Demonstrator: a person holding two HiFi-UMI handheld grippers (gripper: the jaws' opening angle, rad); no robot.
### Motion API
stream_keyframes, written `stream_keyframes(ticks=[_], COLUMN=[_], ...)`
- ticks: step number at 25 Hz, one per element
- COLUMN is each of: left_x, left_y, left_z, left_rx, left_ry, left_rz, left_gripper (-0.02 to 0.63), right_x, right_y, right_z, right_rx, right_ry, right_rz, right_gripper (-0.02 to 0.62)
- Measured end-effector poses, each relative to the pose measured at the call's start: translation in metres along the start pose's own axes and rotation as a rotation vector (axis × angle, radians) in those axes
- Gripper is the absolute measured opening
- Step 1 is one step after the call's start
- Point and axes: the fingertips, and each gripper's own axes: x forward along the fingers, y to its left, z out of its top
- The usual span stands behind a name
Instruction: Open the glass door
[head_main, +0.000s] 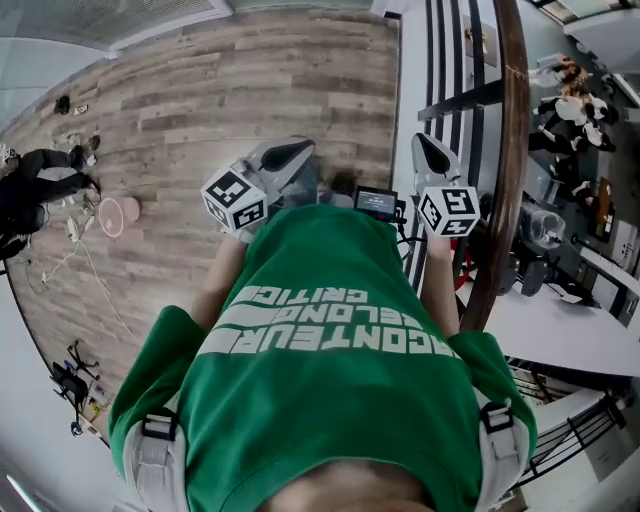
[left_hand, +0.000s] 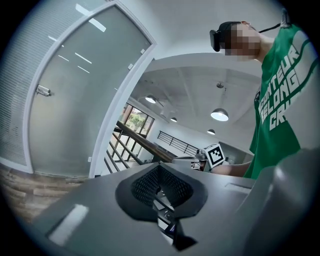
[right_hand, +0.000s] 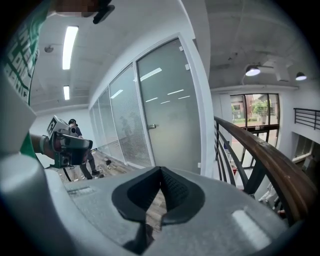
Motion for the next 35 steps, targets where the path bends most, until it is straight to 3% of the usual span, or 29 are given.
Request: stream_keyframes(ticks=[8, 21, 26, 35], left_x=[0.032, -0.021, -0.025, -0.026], left_y=[0.034, 0.149, 0.165, 0.179], left_z=[0.039, 0.081, 0.093, 0.1], left_rx=[0.009, -0.06, -0.044, -0.067], left_ry=[-0.025, -0.143, -0.163, -0.193], left_rz=[-0.096, 0.007, -0.014, 0.001], left_gripper=[0.009, 0.008, 0.009, 0.009], right_x=[0.016, 0.139, 0.162, 0.177], right_y=[-0.021, 0.059, 0.081, 0.084], right_z=[0.015, 0.074, 0.077, 0.088], right_rx=[0.034, -0.13, -0.225, -0.228], right_ry=[0.05, 0.114, 0.148, 0.16], right_rz=[-0.111, 0.068, 0.097, 0.116], right_gripper=[-0.008, -0.008, -0.008, -0.008])
